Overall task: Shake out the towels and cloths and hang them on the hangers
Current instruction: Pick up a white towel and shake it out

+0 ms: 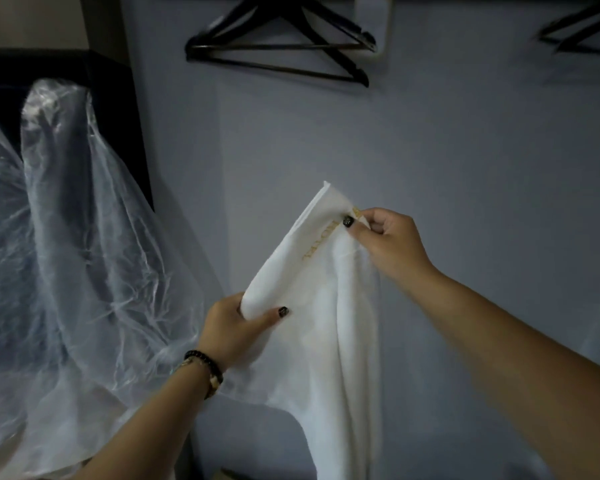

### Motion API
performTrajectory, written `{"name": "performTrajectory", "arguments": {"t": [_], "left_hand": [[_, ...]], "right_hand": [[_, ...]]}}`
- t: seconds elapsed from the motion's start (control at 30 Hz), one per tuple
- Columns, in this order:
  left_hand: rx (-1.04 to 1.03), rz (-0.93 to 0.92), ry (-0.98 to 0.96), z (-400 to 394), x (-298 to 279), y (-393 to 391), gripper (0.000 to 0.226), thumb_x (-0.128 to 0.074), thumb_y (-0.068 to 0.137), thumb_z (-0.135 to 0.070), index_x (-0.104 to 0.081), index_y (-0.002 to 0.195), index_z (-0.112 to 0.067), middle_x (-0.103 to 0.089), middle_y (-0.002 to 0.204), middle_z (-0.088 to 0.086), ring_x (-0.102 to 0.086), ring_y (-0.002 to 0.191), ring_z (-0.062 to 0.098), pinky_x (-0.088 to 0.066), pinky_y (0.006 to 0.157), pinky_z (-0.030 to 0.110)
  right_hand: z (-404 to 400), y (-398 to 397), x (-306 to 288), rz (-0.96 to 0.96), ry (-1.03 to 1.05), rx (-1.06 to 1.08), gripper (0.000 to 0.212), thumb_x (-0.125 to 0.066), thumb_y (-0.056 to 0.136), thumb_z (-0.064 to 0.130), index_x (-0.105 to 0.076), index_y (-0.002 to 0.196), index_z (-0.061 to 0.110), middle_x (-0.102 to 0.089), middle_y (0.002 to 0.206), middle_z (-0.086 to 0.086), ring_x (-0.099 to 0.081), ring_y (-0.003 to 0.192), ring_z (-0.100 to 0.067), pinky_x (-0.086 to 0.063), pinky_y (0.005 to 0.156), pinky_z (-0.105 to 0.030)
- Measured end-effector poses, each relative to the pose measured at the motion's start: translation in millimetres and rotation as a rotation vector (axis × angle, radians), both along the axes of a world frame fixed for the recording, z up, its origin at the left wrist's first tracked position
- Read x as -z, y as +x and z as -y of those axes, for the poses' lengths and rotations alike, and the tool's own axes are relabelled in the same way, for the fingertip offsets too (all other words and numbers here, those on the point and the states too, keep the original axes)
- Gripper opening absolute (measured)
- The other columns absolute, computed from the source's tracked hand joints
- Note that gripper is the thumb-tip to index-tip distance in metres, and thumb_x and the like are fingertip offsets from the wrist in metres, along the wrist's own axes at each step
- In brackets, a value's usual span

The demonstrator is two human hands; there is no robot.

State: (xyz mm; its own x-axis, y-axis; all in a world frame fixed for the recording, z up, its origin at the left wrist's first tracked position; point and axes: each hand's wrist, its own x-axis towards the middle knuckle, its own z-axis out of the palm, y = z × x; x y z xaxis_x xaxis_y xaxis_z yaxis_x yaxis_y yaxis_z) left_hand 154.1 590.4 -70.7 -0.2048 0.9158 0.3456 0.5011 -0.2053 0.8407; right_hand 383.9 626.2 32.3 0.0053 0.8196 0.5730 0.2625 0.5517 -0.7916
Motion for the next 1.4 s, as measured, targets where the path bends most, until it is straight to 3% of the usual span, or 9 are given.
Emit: {"name": "performTrajectory", "arguments": {"t": [0.17, 0.3, 0.4, 0.53, 0.77, 0.97, 1.07, 1.17, 1.4], "left_hand": [[-0.114, -0.054, 0.001, -37, -13, -26, 0.026, -0.083, 0.069, -0.042, -0.072, 0.08, -0.022, -0.072, 0.077, -0.002, -0.068, 0.073, 0.015, -0.057, 0.069, 0.035], [-0.053, 0.585, 0.033, -63, -19, -16, 0.021, -0.08, 0.078, -0.027, -0.069, 0.094, -0.02, -0.071, 0.101, 0.012, -0.068, 0.091, 0.029, -0.055, 0.088, 0.05], [-0.052, 0.825, 0.147, -88, -33, 10, 0.019, -0.067, 0.09, -0.026, -0.067, 0.106, -0.017, -0.074, 0.099, 0.005, -0.07, 0.09, 0.026, -0.057, 0.082, 0.046], [-0.187, 0.725, 0.355, -126, -62, 44, 0.009, -0.063, 0.092, -0.03, -0.064, 0.099, -0.024, -0.071, 0.094, 0.0, -0.069, 0.084, 0.018, -0.056, 0.072, 0.035], [-0.256, 0.55, 0.471, -167, -92, 79, 0.008, -0.064, 0.091, -0.028, -0.064, 0.094, -0.02, -0.069, 0.086, 0.001, -0.064, 0.073, 0.011, -0.055, 0.066, 0.029], [-0.139, 0.396, 0.502, -184, -106, 80, 0.029, -0.074, 0.082, -0.031, -0.064, 0.087, -0.004, -0.065, 0.084, 0.022, -0.058, 0.069, 0.019, -0.053, 0.064, 0.043], [0.02, 0.441, 0.427, -186, -111, 73, 0.027, -0.069, 0.081, -0.033, -0.067, 0.094, -0.01, -0.069, 0.091, 0.021, -0.068, 0.081, 0.034, -0.055, 0.074, 0.054], [0.149, 0.574, 0.344, -186, -114, 60, 0.019, -0.059, 0.094, -0.02, -0.064, 0.101, -0.003, -0.069, 0.096, 0.023, -0.069, 0.084, 0.033, -0.057, 0.075, 0.045], [0.353, 0.925, 0.107, -177, -104, 49, 0.054, -0.039, 0.098, -0.043, -0.069, 0.102, 0.002, -0.071, 0.097, 0.024, -0.071, 0.082, 0.032, -0.059, 0.07, 0.037]], "right_hand": [[-37, 16, -38, -0.083, 0.083, 0.102, 0.025, -0.065, 0.089, 0.028, -0.064, 0.078, 0.005, -0.062, 0.072, -0.006, -0.054, 0.067, -0.015, -0.041, 0.064, -0.029], [-76, 28, -54, -0.104, 0.106, 0.123, 0.031, -0.063, 0.089, 0.032, -0.062, 0.082, 0.002, -0.063, 0.076, -0.013, -0.055, 0.069, -0.018, -0.043, 0.065, -0.031], [-107, 40, -49, -0.064, 0.096, 0.094, 0.028, -0.064, 0.088, 0.031, -0.062, 0.085, 0.003, -0.064, 0.078, -0.011, -0.055, 0.07, -0.017, -0.042, 0.065, -0.029], [-146, 66, -36, 0.004, 0.036, -0.021, 0.005, -0.064, 0.091, 0.019, -0.059, 0.089, 0.018, -0.071, 0.083, -0.004, -0.066, 0.072, -0.018, -0.05, 0.065, -0.027], [-201, 94, -40, 0.414, 0.026, -0.166, 0.022, -0.071, 0.082, 0.007, -0.066, 0.093, 0.026, -0.071, 0.082, 0.004, -0.069, 0.079, -0.018, -0.053, 0.073, -0.031], [-180, 34, -75, 0.319, 0.275, -0.242, 0.018, -0.074, 0.078, 0.015, -0.069, 0.089, 0.028, -0.069, 0.081, 0.007, -0.063, 0.073, -0.002, -0.047, 0.069, -0.012], [-172, -4, -74, 0.508, 0.343, -0.252, 0.015, -0.075, 0.077, 0.025, -0.07, 0.092, 0.024, -0.068, 0.082, 0.009, -0.063, 0.074, -0.006, -0.049, 0.067, -0.016], [-183, -23, -70, 0.557, 0.339, -0.162, 0.007, -0.07, 0.081, 0.017, -0.072, 0.086, 0.022, -0.067, 0.08, 0.009, -0.061, 0.074, -0.006, -0.048, 0.067, -0.016], [-188, -48, -44, 0.509, 0.182, -0.145, 0.007, -0.064, 0.092, 0.022, -0.068, 0.088, 0.018, -0.065, 0.081, 0.012, -0.057, 0.069, -0.001, -0.043, 0.064, -0.01]]}}
